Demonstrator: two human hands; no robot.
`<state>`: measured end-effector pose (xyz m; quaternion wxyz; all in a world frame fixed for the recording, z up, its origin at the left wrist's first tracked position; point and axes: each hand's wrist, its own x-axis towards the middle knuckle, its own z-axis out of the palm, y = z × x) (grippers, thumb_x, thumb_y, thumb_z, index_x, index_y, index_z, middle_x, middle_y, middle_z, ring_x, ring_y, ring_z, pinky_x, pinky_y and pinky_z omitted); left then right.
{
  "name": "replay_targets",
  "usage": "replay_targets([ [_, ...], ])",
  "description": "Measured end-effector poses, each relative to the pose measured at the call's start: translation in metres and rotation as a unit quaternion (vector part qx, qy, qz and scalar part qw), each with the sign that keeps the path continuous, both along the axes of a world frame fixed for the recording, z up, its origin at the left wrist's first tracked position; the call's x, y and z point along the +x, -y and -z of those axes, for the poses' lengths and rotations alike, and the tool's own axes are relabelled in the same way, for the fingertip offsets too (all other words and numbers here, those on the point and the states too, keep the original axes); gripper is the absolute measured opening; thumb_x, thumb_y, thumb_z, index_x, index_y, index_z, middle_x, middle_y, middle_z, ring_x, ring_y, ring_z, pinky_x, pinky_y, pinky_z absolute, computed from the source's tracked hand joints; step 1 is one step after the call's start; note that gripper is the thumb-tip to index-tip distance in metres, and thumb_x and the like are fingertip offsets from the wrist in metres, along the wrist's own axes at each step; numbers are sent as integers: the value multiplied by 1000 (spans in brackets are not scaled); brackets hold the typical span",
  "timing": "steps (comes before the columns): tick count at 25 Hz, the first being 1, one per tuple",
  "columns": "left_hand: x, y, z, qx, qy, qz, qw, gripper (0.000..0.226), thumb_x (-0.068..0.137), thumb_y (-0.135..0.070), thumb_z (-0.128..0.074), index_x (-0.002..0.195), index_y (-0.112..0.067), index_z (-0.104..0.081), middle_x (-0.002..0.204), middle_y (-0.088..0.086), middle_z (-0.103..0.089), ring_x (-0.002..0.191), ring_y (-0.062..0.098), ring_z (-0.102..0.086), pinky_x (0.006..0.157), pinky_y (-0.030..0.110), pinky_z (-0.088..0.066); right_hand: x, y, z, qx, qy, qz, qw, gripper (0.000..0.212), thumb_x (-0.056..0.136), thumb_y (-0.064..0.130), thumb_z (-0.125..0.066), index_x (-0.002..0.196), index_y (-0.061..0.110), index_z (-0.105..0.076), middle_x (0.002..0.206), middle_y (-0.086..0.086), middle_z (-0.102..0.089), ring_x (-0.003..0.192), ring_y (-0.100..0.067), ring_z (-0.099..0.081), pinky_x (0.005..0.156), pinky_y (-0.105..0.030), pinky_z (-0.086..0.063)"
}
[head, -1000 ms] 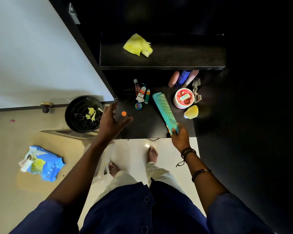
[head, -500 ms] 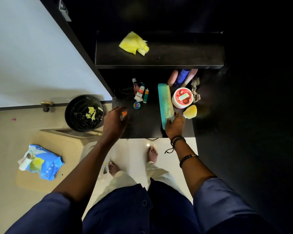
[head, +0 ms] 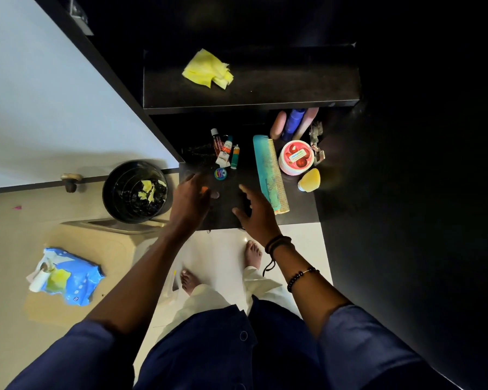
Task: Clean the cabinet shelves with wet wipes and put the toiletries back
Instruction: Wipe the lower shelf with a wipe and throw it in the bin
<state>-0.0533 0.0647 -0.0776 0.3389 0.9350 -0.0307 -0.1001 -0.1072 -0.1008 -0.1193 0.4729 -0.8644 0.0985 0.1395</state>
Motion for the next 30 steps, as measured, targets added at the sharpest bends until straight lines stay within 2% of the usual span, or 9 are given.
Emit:
replay_targets([
  [3,-8,24,-14,-73,-8,52,996,35,85,-4,-65,119,-6,-58,109,8,-67,92,12,-65,79,24,-54,2,-2,-10,40,24,14,999,50,87,21,-67,134,15,-52,130,-7,-60,119,-24,-57,96,-36,-52],
  [5,-11,40,-14,-105,-12,72,992,36,85,-8,-68,119,-9,-59,108,7,-69,93,14,-69,80,27,-57,0,3,-13,13,62,52,997,34,87,19,-68,120,13,-63,115,-8,-69,106,-24,-65,90,-39,-56],
  [7,-14,54,-12,-123,-20,74,990,37,84,-13,-70,119,-10,-59,107,6,-70,92,13,-68,79,27,-58,-6,13,-11,-18,63,93,994,25,87,18,-67,110,11,-66,111,-9,-70,100,-23,-67,87,-39,-57],
  [10,-15,66,-9,-111,-42,66,991,41,82,-20,-72,120,-13,-58,109,4,-68,90,11,-66,78,23,-56,-24,37,-8,20,52,247,967,23,89,22,-65,108,10,-66,114,-8,-67,98,-18,-64,76,-16,-56],
  [11,-16,68,-7,-101,-51,65,991,41,83,-21,-72,121,-14,-58,111,4,-67,91,13,-67,78,24,-56,-30,47,-8,25,55,297,953,20,90,20,-64,105,8,-67,107,-8,-69,91,-16,-64,70,-10,-53],
  [13,-17,68,-2,-91,-75,70,991,43,83,-21,-71,123,-13,-57,115,6,-66,95,17,-67,81,27,-56,-36,64,-5,-27,61,354,933,18,91,19,-63,102,7,-69,94,-8,-72,78,-15,-63,64,-4,-46],
  [17,-21,65,4,-80,-92,75,990,44,84,-21,-70,125,-13,-56,118,8,-65,100,20,-66,86,35,-56,-28,81,4,-102,35,379,919,27,90,26,-63,110,10,-70,96,-9,-75,83,-25,-69,73,-20,-48],
  [23,-26,58,10,-63,-104,84,989,39,86,-20,-67,123,-11,-56,117,9,-66,102,20,-65,86,36,-56,-16,86,11,-111,4,393,913,25,91,23,-62,110,9,-69,96,-12,-74,86,-28,-69,72,-18,-40],
  [30,-28,53,12,-52,-103,91,989,36,87,-21,-66,121,-12,-57,115,10,-66,100,21,-66,85,40,-56,-21,90,16,-107,-7,391,914,24,87,27,-67,100,8,-71,90,-12,-74,82,-29,-69,71,-20,-43],
])
